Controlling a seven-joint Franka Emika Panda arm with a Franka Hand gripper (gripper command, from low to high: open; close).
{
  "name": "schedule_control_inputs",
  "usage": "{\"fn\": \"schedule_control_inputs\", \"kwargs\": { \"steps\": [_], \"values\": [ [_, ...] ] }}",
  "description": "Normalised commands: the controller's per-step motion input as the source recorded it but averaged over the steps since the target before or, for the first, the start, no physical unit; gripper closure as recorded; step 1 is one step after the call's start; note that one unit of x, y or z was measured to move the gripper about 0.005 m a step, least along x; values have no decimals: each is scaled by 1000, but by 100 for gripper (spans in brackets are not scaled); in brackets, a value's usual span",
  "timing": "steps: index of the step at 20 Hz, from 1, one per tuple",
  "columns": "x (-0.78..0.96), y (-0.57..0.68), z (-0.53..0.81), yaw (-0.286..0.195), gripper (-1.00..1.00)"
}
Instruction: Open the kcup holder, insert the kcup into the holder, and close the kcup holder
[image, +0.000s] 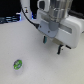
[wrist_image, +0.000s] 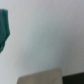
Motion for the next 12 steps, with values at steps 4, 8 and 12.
{"fn": "schedule_control_inputs", "kwargs": {
  "steps": [4, 8, 12],
  "values": [
    [184, -687, 124, -205, -100],
    [109, -691, 85, -209, -100],
    [58, -683, 43, -218, -100]
  ]
}}
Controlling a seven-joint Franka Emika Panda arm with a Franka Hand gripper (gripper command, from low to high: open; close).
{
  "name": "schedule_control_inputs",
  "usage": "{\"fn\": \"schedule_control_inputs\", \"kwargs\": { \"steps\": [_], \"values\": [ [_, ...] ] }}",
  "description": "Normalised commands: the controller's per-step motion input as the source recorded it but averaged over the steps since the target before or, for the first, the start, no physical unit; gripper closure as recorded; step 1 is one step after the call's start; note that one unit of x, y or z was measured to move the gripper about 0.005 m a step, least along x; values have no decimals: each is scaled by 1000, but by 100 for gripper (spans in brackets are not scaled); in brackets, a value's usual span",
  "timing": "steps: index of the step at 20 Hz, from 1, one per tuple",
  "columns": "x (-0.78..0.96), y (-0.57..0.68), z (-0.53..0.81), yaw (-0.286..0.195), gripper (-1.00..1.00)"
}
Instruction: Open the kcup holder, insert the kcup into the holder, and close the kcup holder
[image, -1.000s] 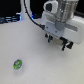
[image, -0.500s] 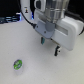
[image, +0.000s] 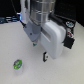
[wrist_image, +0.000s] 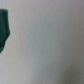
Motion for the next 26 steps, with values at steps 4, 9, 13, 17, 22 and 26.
{"fn": "schedule_control_inputs", "kwargs": {
  "steps": [4, 9, 13, 17, 22, 26],
  "values": [
    [46, -666, 11, -224, -100],
    [148, -624, 15, -226, -100],
    [370, -484, 9, -223, -100],
    [441, -322, -56, -197, -100],
    [260, -285, -168, -172, -100],
    [202, -207, -152, -140, -100]
  ]
}}
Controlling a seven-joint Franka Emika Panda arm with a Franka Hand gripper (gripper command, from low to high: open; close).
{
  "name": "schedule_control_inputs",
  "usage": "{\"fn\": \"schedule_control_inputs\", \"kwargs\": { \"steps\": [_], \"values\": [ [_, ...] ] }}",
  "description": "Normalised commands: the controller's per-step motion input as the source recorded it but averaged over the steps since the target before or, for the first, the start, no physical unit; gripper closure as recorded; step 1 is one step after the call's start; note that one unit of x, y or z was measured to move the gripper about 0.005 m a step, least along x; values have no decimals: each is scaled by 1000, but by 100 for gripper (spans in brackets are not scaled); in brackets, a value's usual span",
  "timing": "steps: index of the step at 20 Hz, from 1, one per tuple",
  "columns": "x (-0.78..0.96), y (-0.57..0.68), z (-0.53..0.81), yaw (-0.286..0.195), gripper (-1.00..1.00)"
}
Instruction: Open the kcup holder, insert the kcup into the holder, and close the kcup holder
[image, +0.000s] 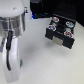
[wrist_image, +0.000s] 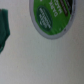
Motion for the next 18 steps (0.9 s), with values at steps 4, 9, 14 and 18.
{"fn": "schedule_control_inputs", "kwargs": {
  "steps": [4, 9, 14, 18],
  "values": [
    [150, -142, -150, -114, -100],
    [118, -214, -157, -114, -100],
    [120, -200, -155, -117, -100],
    [128, -104, -77, -100, -100]
  ]
}}
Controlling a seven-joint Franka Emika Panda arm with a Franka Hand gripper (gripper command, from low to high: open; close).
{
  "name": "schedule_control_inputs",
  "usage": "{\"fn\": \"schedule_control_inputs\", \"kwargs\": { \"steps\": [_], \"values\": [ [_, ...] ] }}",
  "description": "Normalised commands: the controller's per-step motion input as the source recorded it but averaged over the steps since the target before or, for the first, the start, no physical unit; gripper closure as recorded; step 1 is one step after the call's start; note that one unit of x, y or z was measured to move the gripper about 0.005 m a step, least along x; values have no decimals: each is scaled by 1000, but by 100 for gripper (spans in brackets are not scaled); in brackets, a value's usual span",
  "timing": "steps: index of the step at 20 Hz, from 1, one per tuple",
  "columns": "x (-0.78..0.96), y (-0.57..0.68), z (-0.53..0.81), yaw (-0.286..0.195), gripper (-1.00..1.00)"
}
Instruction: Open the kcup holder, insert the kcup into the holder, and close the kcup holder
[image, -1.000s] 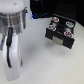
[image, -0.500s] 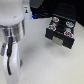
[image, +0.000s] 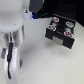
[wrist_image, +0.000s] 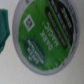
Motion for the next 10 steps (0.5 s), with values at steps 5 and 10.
{"fn": "schedule_control_inputs", "kwargs": {
  "steps": [5, 10],
  "values": [
    [95, -52, -3, -72, 100],
    [61, -10, 134, -56, 100]
  ]
}}
